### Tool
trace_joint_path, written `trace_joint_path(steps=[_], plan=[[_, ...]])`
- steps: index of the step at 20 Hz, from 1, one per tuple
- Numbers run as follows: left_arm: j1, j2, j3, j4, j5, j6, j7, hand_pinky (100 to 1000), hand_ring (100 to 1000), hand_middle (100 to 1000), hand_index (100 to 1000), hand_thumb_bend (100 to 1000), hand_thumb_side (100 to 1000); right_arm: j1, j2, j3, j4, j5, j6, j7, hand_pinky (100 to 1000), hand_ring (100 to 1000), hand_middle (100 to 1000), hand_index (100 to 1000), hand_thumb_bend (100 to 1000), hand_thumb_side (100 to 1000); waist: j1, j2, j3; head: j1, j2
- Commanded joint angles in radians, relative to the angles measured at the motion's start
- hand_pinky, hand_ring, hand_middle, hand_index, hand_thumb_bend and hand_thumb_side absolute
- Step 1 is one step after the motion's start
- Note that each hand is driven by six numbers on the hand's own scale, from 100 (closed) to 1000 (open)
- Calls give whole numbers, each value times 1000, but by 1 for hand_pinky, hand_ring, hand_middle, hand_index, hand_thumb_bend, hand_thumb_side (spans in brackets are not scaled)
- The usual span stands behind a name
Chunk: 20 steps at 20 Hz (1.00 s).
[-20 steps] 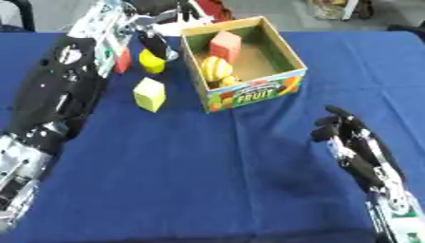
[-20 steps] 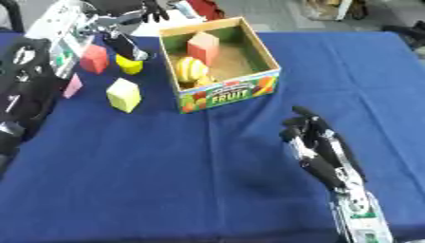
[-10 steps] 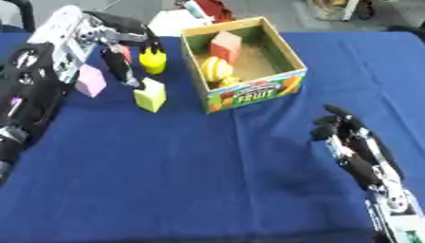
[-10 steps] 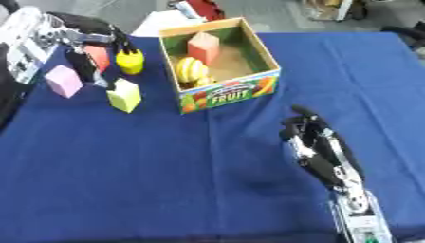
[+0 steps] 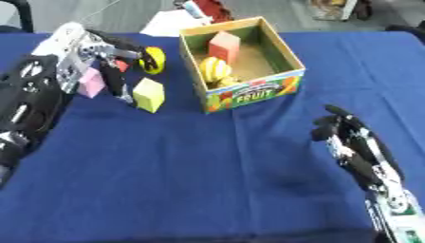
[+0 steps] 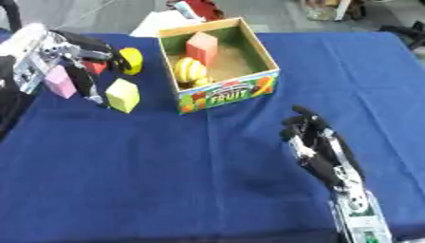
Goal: Pick up objects on the table and place them in the box.
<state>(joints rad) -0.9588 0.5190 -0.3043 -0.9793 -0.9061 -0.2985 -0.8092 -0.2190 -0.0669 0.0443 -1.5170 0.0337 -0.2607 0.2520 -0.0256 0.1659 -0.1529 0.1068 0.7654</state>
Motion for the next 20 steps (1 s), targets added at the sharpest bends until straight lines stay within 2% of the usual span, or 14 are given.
trace_joint_path(steps=[1,5,10,16,18,20], plan=[[-21,1,9,1,-29,-49,3,823,787,814,938,555,209,-7,-14,-3,-13,5,-1,-2,645,636,657,894,100,409,1,-30,-2,1,5],[-19,-23,10,33,-71,-54,70,821,785,811,935,538,209,-7,-13,-3,-13,5,-1,-2,645,636,657,894,100,409,0,-29,-5,3,5],[-14,-48,13,75,-94,-71,97,815,774,792,915,514,209,-7,-11,-2,-13,5,0,-1,645,636,657,894,100,408,-1,-26,-8,5,5],[-15,-49,23,64,-105,-70,169,762,643,563,716,394,195,-8,-10,-3,-14,4,0,-1,645,635,657,894,100,408,-1,-24,-9,5,5],[-20,-43,24,40,-103,-66,195,758,625,522,681,374,192,-9,-11,-3,-13,4,1,-1,645,635,657,894,100,409,0,-24,-9,6,5],[-29,-33,23,8,-99,-64,198,759,625,519,676,374,194,-10,-12,-3,-13,4,1,-1,645,635,657,894,100,410,2,-25,-8,6,5]])
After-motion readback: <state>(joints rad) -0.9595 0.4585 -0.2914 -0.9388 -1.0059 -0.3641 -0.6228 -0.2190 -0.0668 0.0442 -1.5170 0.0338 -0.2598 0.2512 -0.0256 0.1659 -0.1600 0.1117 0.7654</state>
